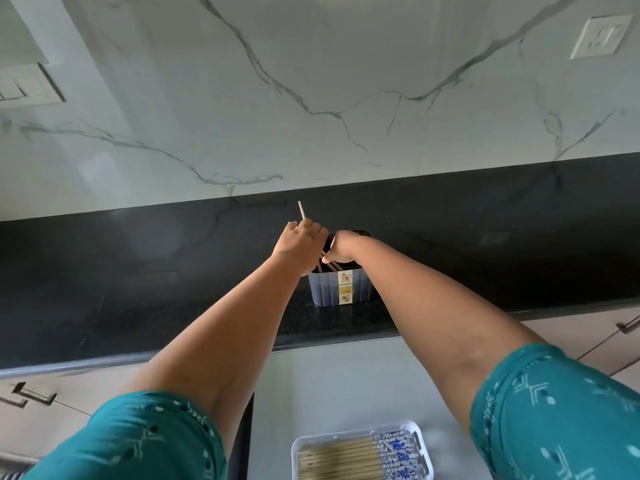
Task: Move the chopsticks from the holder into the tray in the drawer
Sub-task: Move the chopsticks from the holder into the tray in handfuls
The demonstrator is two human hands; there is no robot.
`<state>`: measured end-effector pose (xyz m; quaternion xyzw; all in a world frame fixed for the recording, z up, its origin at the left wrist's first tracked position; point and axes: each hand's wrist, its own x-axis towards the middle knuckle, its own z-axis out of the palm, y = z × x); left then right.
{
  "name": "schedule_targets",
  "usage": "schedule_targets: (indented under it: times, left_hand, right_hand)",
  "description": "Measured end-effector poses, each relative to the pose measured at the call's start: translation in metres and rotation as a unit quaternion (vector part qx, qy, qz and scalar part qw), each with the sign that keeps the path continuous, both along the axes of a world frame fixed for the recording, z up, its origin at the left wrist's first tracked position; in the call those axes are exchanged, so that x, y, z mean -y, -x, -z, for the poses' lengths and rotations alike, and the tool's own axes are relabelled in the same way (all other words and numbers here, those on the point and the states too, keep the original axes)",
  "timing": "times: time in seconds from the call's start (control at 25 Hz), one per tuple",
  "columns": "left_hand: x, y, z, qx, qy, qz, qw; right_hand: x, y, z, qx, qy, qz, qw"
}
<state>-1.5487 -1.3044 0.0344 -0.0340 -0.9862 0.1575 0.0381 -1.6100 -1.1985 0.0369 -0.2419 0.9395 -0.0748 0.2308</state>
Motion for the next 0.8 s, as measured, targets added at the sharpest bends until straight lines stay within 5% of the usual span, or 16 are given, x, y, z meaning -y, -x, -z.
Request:
schedule_targets:
  times: [0.36,0.6,0.8]
  left_hand:
    - [-0.006,0.002,0.016,-0.009,0.058,0.021,0.998]
    - [-0.018,-0.021,-0.023,-0.040,0.147,-0.012,0.988]
    - [-0.026,-0.064,-0.058,-0.156,0.151,-0.006,0.976]
  right_hand:
    - [0.006,-0.001,-0.003,0.011,-0.083,-0.094,0.992]
    - [-0.002,-0.019,-0.031,0.000,0.123,0.014,0.992]
    - [-0.019,-0.062,-0.046,-0.140,0.259,0.030,0.955]
